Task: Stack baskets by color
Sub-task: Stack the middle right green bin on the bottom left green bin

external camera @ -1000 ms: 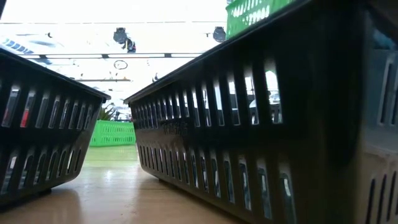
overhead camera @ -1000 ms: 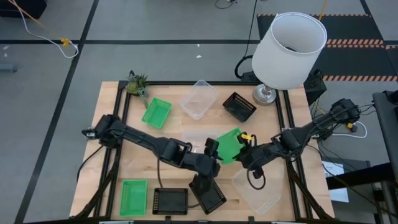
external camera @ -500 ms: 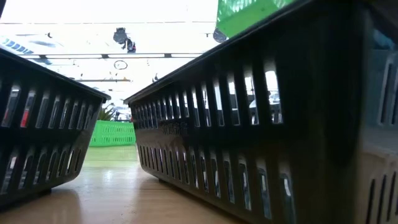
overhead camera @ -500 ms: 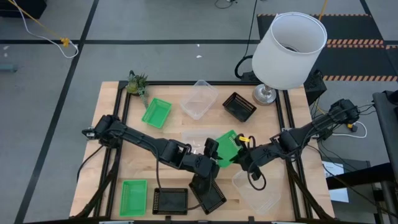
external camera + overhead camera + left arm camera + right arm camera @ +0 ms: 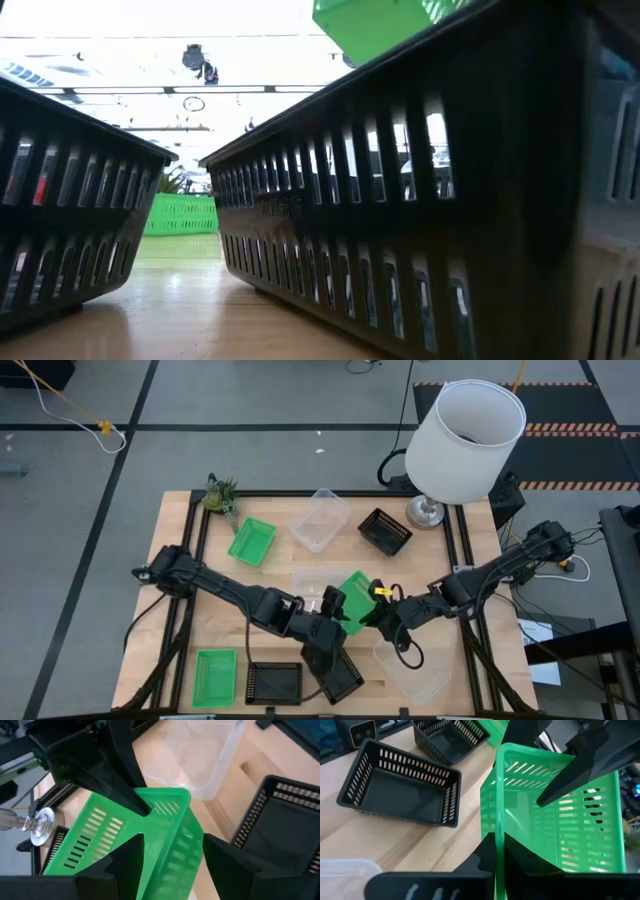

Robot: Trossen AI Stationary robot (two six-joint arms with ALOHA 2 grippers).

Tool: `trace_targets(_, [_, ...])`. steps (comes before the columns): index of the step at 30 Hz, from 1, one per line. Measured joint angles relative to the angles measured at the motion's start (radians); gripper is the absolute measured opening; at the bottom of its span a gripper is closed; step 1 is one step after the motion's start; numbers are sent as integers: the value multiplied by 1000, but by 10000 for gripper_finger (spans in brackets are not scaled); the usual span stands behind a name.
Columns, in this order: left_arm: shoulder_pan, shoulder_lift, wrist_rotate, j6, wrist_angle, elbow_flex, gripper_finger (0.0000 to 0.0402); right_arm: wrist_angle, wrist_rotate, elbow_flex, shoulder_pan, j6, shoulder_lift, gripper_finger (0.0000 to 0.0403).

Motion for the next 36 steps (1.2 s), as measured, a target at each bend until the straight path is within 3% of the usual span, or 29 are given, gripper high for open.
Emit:
trace_targets(11, [-37,-81,5,-101,-110,0,204,25,-5,0,-1,10,21,7])
trace_targets(17, [-38,-91,32,-98,-109,0,201,45,-58,0,1,25,34,7])
trace_targets(26, [-10,-88,86,-31,-102,0,136,43,-57,1,16,26,42,7])
trace_targets(36, [45,-86,177,13,-117,0,105,43,-57,1,16,25,41,7])
